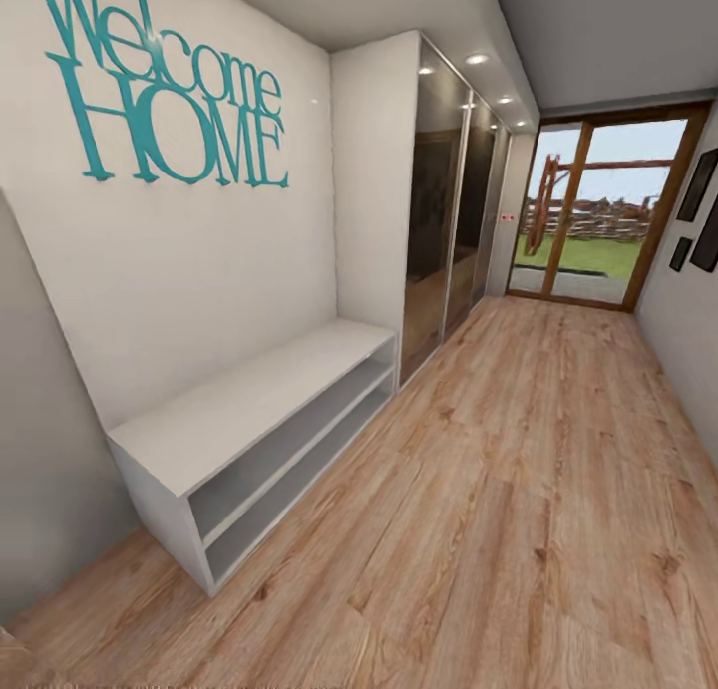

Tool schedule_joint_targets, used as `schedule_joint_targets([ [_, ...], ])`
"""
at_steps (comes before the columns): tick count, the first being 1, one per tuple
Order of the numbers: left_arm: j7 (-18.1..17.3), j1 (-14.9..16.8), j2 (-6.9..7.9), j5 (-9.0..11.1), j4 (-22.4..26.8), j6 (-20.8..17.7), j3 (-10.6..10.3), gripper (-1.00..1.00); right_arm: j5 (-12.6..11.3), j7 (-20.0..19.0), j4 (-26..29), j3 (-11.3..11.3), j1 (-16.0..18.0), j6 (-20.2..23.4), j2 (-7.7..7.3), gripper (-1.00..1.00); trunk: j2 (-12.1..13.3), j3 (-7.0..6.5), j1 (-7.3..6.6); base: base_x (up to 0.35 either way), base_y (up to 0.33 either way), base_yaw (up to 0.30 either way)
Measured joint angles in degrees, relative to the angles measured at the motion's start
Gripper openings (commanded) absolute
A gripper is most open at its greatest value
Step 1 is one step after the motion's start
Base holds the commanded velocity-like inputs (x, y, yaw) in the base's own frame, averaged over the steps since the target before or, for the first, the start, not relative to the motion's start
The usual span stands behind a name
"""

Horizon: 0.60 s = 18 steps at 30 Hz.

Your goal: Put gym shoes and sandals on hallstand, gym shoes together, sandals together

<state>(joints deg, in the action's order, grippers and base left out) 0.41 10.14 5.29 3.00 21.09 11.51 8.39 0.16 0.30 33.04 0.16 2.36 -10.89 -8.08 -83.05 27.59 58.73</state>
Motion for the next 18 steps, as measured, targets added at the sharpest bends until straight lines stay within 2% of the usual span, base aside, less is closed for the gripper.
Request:
schedule_joint_targets([
  [10,0.0,0.0,-0.02,0.1,0.0,0.1,0.0,1.00,0.0,0.0,-0.2,0.0,0.0,0.0,0.02,1.00,0.0,0.40,0.00,0.000,-0.007,0.271],
  [18,0.0,0.0,-0.02,0.3,0.0,0.1,0.0,1.00,0.0,0.0,-0.4,0.0,0.0,0.0,0.09,1.00,0.0,0.72,0.00,0.000,-0.157,0.270],
])
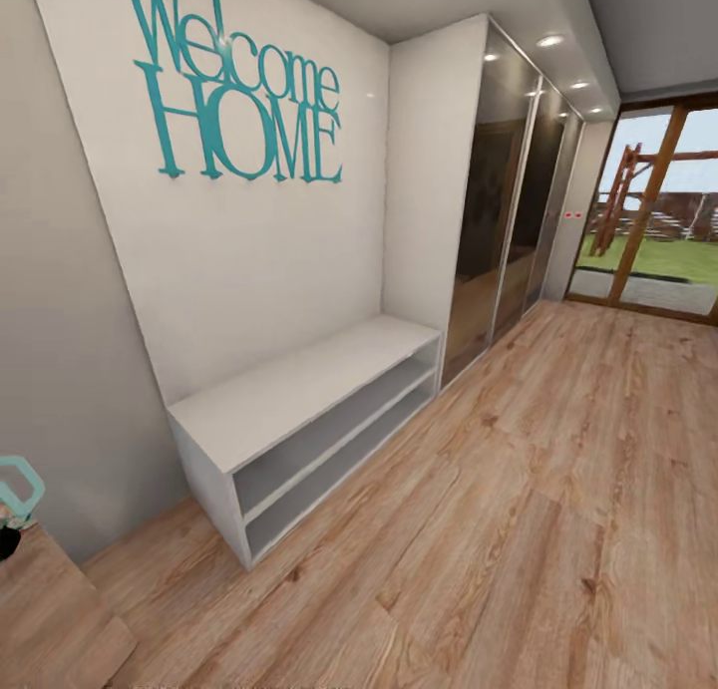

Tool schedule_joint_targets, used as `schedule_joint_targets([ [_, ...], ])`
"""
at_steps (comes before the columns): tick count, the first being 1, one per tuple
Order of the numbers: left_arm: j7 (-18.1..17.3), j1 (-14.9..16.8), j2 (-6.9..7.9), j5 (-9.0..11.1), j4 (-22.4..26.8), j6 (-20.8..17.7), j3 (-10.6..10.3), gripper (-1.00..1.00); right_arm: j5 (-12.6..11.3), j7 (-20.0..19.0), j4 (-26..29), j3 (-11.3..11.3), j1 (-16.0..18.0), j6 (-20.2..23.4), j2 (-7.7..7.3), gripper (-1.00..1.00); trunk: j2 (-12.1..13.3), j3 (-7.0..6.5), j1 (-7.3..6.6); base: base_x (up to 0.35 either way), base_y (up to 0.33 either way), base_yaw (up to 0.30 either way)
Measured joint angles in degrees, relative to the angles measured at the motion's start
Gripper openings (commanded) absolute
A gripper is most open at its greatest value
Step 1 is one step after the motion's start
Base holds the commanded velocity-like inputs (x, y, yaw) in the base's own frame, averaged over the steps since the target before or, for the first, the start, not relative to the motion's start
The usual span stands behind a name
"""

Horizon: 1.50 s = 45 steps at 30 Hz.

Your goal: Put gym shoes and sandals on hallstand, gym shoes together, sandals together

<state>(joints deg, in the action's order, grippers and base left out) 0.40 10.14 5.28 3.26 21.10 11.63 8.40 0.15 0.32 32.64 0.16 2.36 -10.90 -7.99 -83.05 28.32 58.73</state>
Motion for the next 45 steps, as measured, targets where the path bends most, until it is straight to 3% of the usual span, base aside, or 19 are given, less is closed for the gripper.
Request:
schedule_joint_targets([
  [45,0.0,0.0,0.00,0.0,0.0,0.0,0.1,1.00,0.0,0.0,-0.1,0.0,0.0,0.0,0.07,1.00,0.0,1.82,0.00,0.000,-0.004,0.270],
])
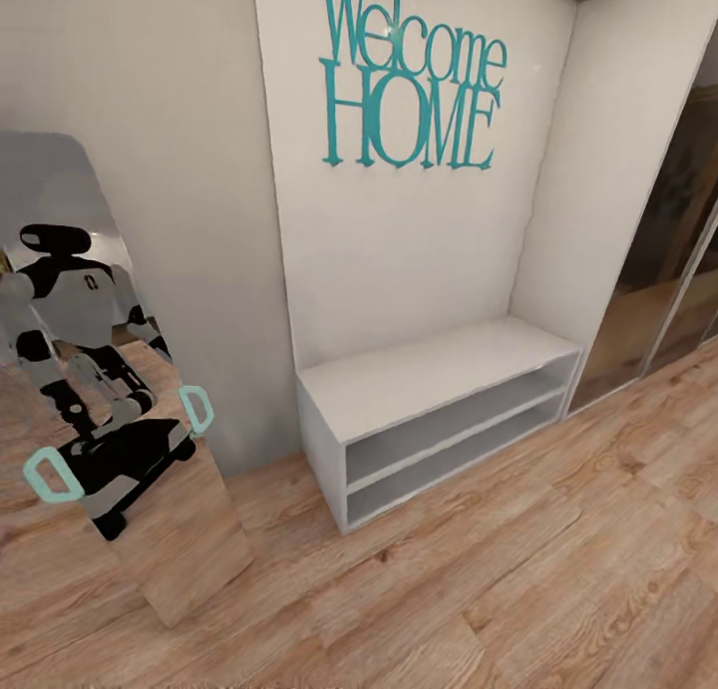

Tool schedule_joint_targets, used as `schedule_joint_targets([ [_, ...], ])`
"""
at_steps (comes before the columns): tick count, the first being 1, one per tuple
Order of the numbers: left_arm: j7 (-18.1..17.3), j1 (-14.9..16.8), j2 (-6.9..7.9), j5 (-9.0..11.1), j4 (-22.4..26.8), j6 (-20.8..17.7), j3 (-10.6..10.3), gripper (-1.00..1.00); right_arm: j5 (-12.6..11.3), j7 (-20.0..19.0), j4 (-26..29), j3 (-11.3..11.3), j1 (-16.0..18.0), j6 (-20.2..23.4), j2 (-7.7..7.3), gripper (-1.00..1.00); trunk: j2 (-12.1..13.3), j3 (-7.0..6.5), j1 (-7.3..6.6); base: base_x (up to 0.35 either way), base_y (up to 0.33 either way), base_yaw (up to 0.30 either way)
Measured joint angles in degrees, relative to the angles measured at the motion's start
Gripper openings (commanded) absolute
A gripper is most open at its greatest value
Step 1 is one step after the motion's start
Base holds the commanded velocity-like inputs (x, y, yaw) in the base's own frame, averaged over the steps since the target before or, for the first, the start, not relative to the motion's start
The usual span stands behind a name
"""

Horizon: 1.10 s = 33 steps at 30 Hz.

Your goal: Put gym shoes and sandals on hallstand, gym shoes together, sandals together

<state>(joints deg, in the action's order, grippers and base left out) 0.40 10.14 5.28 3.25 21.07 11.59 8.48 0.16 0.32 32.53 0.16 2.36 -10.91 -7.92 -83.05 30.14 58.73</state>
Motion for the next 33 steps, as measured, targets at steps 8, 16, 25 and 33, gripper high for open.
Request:
schedule_joint_targets([
  [8,0.0,0.0,0.00,0.0,0.0,0.0,0.0,1.00,0.0,0.0,0.0,0.0,0.0,0.0,0.02,1.00,0.0,0.32,0.00,0.000,0.000,0.270],
  [16,0.0,0.0,0.00,0.0,0.0,0.0,0.0,1.00,0.0,0.0,0.0,0.0,0.0,0.0,0.02,1.00,0.0,0.65,0.00,0.000,0.000,0.270],
  [25,0.1,0.0,0.00,-0.1,0.0,0.0,0.0,1.00,0.0,0.0,0.0,-0.1,0.0,0.0,0.02,1.00,0.0,1.01,0.00,0.000,0.000,0.270],
  [33,0.1,0.0,0.00,-0.1,0.0,0.0,0.0,1.00,0.0,0.0,0.1,0.0,0.0,0.0,0.02,1.00,0.0,1.33,0.00,0.000,0.000,0.270],
])
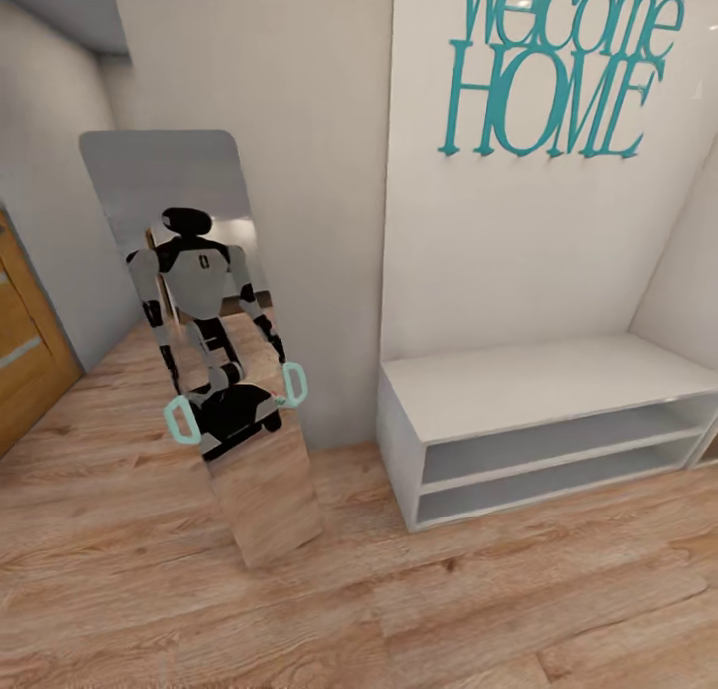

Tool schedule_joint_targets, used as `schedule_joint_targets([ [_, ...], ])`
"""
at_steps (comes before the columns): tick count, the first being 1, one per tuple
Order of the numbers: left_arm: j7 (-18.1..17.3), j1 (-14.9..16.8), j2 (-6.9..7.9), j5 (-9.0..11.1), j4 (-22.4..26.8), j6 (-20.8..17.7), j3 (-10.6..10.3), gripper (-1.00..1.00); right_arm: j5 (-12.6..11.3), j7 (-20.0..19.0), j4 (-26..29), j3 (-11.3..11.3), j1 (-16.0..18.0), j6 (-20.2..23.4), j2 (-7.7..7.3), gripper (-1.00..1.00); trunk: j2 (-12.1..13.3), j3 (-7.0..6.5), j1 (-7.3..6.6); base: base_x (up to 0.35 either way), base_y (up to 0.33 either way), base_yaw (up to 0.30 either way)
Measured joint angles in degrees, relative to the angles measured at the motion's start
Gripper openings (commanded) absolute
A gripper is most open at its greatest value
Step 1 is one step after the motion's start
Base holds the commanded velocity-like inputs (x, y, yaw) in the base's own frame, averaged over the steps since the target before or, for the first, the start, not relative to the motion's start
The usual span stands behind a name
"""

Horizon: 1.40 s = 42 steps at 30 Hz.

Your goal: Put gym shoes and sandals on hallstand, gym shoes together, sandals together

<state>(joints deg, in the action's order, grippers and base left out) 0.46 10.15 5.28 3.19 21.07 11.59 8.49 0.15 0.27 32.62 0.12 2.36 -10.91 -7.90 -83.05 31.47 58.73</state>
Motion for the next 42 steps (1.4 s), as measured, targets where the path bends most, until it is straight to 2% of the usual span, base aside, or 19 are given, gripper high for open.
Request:
schedule_joint_targets([
  [4,0.0,0.0,0.00,0.0,0.0,0.0,0.0,1.00,0.0,-0.1,0.1,-0.1,0.0,0.0,0.00,1.00,0.0,0.15,0.00,0.000,0.000,0.188],
  [20,0.0,0.0,0.00,0.0,0.0,0.1,-0.1,1.00,0.1,-0.3,0.0,-0.2,0.0,0.1,0.00,1.00,0.0,0.19,0.01,-0.009,0.000,0.010],
  [30,0.0,0.0,0.00,0.0,0.0,0.1,0.0,1.00,0.0,-0.1,0.0,-0.2,0.0,0.1,0.26,1.00,0.0,0.19,0.04,-0.295,0.000,0.016],
  [35,0.0,0.0,0.00,0.0,0.0,0.1,0.0,1.00,0.0,0.0,0.0,-0.2,0.0,0.1,0.27,1.00,0.0,0.19,0.03,-0.274,0.000,0.209],
  [42,0.0,0.0,0.00,0.0,0.0,0.1,0.0,1.00,0.0,0.0,0.0,-0.2,0.0,0.1,0.27,1.00,0.0,0.19,0.00,-0.047,0.000,0.218],
])
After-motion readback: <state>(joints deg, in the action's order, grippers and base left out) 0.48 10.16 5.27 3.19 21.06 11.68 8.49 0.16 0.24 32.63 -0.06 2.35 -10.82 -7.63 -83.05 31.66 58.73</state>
